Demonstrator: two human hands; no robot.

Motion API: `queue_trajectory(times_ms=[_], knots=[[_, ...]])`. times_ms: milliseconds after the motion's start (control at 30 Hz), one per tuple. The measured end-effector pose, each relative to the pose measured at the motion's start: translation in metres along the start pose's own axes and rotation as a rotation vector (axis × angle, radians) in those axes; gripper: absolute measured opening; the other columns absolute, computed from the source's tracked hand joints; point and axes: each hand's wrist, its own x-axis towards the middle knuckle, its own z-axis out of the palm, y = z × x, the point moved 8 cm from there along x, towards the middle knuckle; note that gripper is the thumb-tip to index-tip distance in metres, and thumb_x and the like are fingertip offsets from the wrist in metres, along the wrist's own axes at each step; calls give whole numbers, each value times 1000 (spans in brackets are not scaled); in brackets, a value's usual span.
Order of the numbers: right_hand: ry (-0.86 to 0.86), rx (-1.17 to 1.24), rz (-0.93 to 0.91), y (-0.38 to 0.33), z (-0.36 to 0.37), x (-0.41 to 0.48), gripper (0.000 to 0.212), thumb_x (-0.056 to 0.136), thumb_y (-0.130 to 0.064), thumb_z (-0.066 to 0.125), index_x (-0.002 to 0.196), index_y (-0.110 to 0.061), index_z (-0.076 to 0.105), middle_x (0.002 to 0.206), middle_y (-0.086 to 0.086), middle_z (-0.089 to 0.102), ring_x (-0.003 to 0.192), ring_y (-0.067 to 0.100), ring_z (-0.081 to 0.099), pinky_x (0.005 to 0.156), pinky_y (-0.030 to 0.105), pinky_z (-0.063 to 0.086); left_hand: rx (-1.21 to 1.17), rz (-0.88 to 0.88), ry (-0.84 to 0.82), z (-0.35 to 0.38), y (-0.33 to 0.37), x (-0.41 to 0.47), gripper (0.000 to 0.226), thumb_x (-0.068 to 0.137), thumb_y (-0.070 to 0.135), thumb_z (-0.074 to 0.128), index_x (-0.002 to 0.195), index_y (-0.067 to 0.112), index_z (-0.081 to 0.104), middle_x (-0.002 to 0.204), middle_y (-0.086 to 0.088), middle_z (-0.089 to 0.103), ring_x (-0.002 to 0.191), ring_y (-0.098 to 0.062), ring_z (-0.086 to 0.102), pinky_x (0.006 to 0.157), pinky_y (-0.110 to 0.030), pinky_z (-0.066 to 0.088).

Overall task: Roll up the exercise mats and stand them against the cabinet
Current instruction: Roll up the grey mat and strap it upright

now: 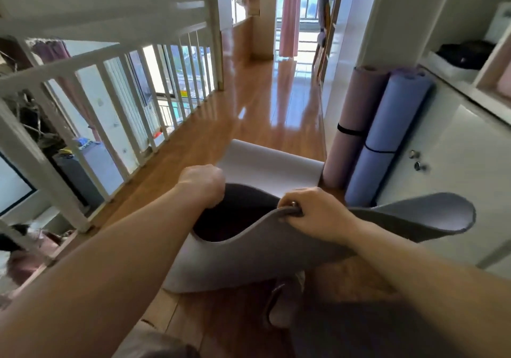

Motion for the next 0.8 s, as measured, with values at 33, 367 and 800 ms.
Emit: queue_trajectory(times_ms=[33,367,800], knots=[[-41,-15,55,10,1,1,19,86,-33,67,104,-28,67,103,-14,59,95,8,58,87,37,53,-56,-44,56,-4,-9,-1,19,92,21,49,99,18,66,87,1,59,80,-19,57,71,-31,49],[-285,-165,314,42,7,38,55,84,-63,56,131,-34,55,161,2,4,148,24,0,117,43,13,-527,-191,549,-17,-98,-68,26,101,21,42,105,8,65,89,-5,63,77,-13,54,77,-26,46],[-347,-133,149,-39,30,105,49,93,-43,52,137,-21,53,160,1,14,146,15,10,115,29,15,-859,-215,741,-41,-132,-126,27,102,22,39,114,11,61,89,3,57,69,1,47,59,-10,31]])
